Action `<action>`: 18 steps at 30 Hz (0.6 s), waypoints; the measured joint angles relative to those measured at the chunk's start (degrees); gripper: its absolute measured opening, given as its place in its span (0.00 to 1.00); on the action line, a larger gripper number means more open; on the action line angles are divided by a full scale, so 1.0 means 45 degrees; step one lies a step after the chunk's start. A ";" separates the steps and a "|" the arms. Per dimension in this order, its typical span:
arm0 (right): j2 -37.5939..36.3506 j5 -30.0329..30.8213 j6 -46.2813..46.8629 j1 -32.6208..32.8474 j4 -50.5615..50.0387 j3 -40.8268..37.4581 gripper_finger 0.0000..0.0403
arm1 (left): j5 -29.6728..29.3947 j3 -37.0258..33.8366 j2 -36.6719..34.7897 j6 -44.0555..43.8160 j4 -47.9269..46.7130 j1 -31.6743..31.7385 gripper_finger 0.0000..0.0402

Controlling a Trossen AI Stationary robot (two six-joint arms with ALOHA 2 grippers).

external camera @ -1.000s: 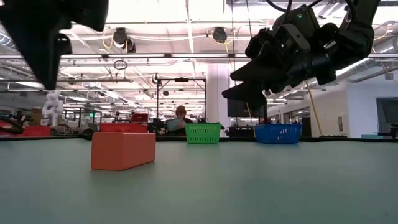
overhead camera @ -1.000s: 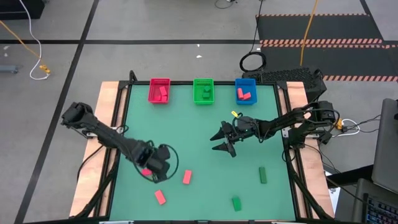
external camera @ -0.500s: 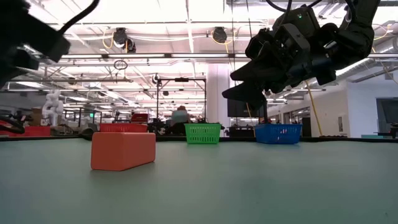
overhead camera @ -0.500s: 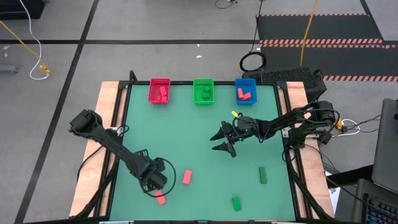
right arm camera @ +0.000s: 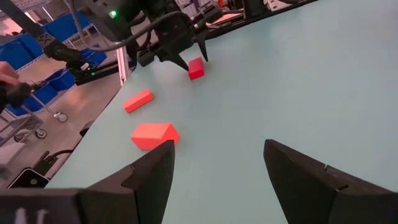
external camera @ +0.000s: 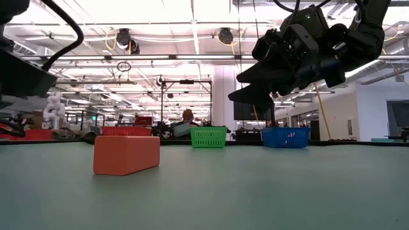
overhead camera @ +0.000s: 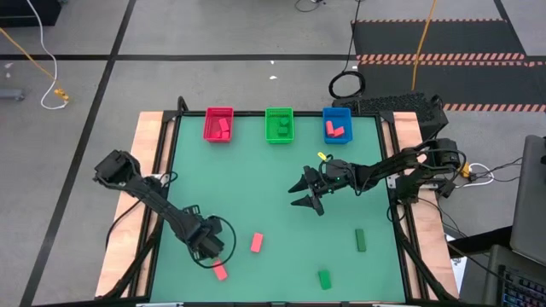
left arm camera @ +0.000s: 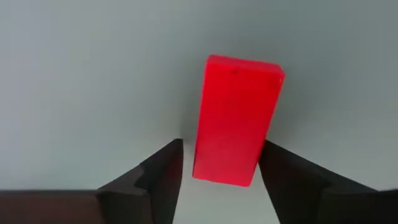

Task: Sort & place blocks by color
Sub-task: Put the red block into the red basket

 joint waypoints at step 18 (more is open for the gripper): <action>0.0000 0.0001 -0.0044 0.0000 -0.0001 0.0000 0.60 | -0.1706 -0.0627 -0.3220 -0.0558 0.0750 0.2121 0.33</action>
